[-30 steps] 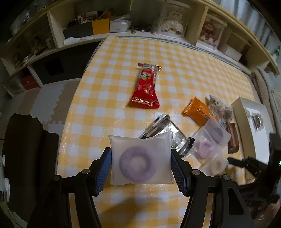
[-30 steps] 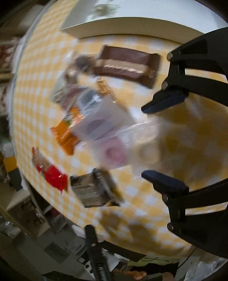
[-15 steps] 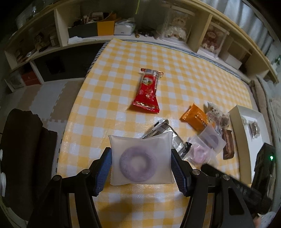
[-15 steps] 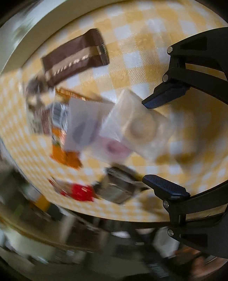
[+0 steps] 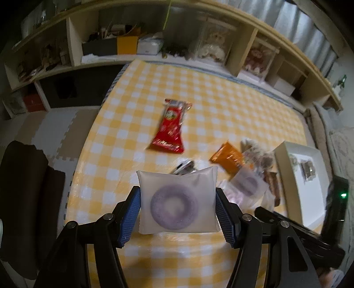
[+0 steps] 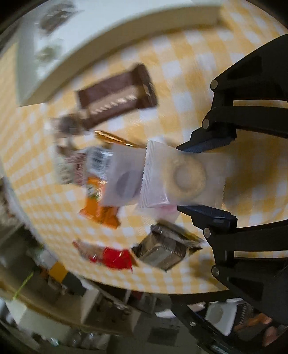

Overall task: Organize snacks
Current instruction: 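Carry both cookie pouches over the white tray and open both tools to release them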

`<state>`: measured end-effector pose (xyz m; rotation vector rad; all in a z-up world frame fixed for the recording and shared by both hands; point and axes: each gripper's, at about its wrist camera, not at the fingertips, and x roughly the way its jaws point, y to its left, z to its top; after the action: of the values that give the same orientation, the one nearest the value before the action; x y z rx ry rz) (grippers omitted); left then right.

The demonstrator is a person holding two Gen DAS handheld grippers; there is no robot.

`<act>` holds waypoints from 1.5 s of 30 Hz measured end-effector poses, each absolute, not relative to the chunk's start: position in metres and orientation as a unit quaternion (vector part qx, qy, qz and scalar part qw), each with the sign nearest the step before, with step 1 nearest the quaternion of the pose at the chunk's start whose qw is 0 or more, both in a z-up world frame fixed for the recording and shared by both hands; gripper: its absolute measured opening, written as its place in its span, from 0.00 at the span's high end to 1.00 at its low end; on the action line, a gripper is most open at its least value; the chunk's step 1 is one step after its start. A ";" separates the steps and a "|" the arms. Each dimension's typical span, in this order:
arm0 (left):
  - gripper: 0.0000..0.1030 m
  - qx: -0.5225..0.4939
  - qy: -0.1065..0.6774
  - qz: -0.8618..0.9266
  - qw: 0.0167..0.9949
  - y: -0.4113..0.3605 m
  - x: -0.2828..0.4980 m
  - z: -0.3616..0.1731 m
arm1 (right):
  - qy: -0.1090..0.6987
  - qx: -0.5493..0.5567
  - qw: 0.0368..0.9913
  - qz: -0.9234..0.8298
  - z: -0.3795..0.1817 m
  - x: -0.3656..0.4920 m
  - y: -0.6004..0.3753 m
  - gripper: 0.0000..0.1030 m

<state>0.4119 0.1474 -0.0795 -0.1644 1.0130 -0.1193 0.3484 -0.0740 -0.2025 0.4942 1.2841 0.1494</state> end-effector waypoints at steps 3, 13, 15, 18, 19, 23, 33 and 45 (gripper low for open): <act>0.39 -0.077 0.467 -0.065 0.878 0.136 0.403 -0.064 | 0.570 0.209 0.789 0.093 -0.175 0.346 -0.085 0.56; 0.39 -0.073 0.424 -0.118 0.895 0.081 0.373 -0.023 | 0.524 0.134 0.831 0.132 -0.100 0.337 -0.130 0.56; 0.39 -0.069 0.422 -0.130 0.895 0.066 0.370 -0.021 | 0.518 0.119 0.837 0.132 -0.091 0.331 -0.144 0.56; 0.39 -0.059 0.421 -0.151 0.893 0.037 0.366 -0.018 | 0.513 0.102 0.842 0.131 -0.080 0.323 -0.167 0.56; 0.39 -0.055 0.421 -0.159 0.891 0.028 0.365 -0.018 | 0.512 0.094 0.844 0.128 -0.078 0.320 -0.175 0.56; 0.39 -0.032 0.425 -0.188 0.885 -0.015 0.366 -0.020 | 0.508 0.074 0.851 0.111 -0.078 0.310 -0.207 0.56; 0.39 -0.034 0.453 -0.232 0.860 -0.101 0.395 -0.046 | 0.510 0.094 0.854 0.047 -0.098 0.304 -0.292 0.55; 0.39 -0.023 0.502 -0.247 0.829 -0.181 0.464 -0.100 | 0.519 0.146 0.842 -0.024 -0.130 0.322 -0.365 0.53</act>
<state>0.4638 -0.1812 -0.0996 -0.0499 1.0650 -0.5244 0.3224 -0.3653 -0.1295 0.3095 1.0974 -0.0515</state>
